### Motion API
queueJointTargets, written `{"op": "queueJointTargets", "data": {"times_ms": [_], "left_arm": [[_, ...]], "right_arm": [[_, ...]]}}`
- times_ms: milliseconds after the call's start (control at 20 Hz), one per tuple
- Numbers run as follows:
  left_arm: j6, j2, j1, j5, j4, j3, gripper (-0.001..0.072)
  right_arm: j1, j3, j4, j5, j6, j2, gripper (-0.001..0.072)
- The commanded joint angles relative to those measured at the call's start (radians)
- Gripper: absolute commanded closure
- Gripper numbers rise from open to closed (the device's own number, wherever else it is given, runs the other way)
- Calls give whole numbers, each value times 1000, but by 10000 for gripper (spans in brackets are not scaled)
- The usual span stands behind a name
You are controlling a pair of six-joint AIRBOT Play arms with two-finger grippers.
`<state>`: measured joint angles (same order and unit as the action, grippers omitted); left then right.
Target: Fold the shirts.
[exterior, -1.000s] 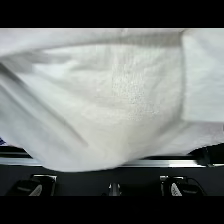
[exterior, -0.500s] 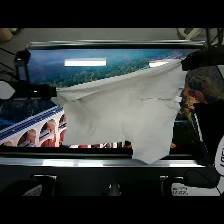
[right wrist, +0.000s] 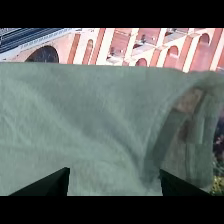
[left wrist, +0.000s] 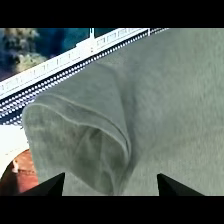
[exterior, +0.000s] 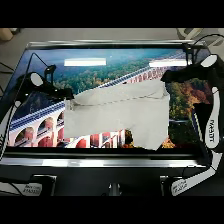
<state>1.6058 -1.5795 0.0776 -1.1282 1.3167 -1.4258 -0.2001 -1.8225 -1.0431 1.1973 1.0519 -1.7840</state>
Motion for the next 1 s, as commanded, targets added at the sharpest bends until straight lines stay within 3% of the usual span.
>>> {"op": "queueJointTargets", "data": {"times_ms": [0, 100, 300, 350, 400, 850, 950], "left_arm": [[-144, 23, -95, -293, -50, -14, 7], [-204, 111, -180, -360, -187, 132, 7], [-265, 308, -272, -266, -237, 566, 15], [-265, 333, -283, -226, -238, 639, 118], [-280, 340, -282, -196, -238, 689, 145], [-277, 288, -203, 31, -321, 747, 145], [-252, 272, -177, 64, -323, 747, 230]], "right_arm": [[-119, 0, -65, 274, -101, 37, 129], [-207, 11, -184, 444, -107, 36, 227], [-328, 102, -138, 496, -88, 44, 229], [-328, 114, -127, 493, -88, 44, 229], [-323, 123, -110, 482, -88, 44, 229], [-214, 138, -101, 431, -127, 43, 222], [-208, 173, -114, 459, -137, 43, 215]]}}
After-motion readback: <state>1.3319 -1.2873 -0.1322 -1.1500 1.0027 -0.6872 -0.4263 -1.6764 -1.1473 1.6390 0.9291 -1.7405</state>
